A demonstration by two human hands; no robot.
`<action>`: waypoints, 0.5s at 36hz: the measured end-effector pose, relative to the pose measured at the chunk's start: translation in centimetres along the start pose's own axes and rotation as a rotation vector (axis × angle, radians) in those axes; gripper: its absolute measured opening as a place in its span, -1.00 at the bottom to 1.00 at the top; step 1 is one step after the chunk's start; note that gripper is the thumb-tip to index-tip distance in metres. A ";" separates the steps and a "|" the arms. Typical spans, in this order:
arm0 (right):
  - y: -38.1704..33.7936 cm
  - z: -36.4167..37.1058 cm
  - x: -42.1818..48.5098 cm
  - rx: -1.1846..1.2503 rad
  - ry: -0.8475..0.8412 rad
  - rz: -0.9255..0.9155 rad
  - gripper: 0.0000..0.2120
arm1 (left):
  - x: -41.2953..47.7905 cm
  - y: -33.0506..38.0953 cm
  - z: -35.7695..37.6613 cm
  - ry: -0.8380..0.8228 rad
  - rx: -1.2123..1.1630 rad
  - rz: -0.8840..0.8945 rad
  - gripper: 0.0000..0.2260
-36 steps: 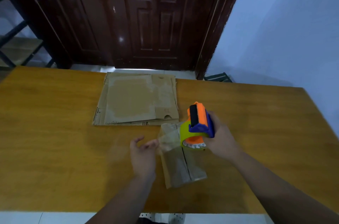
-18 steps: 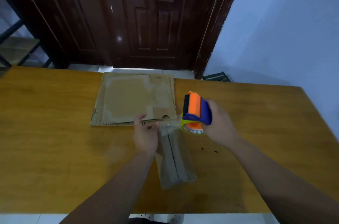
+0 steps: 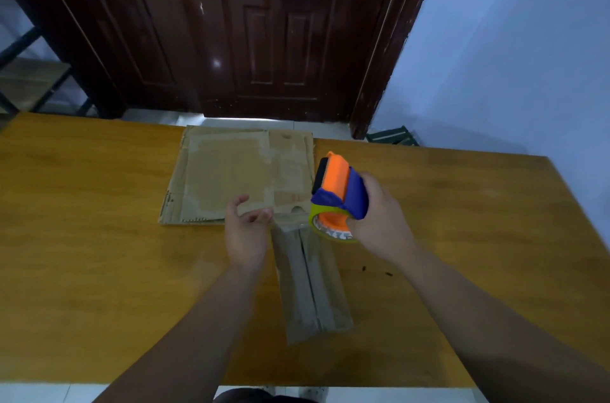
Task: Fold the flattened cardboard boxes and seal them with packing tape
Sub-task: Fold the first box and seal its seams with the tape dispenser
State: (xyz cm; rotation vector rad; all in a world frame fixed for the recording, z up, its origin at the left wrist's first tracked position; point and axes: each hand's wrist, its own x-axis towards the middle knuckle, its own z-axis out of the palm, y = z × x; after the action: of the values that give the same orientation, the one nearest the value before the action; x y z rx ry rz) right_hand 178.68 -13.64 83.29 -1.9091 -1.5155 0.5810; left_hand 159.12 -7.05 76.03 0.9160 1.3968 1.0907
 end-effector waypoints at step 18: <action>1.5 0.9 0.8 -0.069 -0.113 0.008 -0.50 | 0.7 -2.1 0.2 0.022 0.196 -0.008 -0.57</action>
State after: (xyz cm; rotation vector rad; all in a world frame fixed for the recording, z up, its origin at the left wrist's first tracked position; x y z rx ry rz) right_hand 179.33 -12.93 81.59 -1.9641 -1.6192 0.6576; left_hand 159.30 -6.94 73.87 1.0405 1.5441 0.9722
